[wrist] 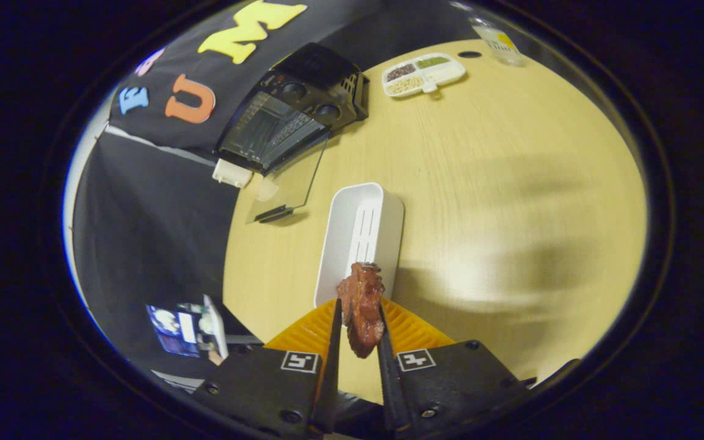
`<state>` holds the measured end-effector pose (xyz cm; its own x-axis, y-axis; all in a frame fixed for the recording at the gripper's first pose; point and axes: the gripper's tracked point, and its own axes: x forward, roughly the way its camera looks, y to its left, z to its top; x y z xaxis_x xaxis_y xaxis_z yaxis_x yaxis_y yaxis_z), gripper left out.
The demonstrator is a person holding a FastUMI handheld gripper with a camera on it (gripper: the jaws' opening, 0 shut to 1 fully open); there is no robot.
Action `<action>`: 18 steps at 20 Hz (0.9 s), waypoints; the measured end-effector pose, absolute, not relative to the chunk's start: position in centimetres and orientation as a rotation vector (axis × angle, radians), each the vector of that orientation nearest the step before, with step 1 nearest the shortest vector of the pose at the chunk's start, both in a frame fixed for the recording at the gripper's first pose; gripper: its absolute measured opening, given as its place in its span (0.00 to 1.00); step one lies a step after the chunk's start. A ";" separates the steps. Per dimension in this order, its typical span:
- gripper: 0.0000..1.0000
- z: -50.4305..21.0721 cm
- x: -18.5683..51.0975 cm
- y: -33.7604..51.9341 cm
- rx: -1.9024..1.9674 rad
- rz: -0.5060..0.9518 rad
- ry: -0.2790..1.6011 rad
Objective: Open the toaster oven, put the food inside, and close the toaster oven door.
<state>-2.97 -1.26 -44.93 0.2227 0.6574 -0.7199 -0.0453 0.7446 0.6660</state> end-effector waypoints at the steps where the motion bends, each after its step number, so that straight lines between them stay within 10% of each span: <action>1: 0.20 -44.9 -2.6 -1.7 0.583 0.513 1.254; 18: 0.17 -29.1 -3.5 11.7 0.566 0.384 0.797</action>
<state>-3.54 11.66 -29.09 0.6434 0.5224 -0.5596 -0.1115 0.7872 0.6066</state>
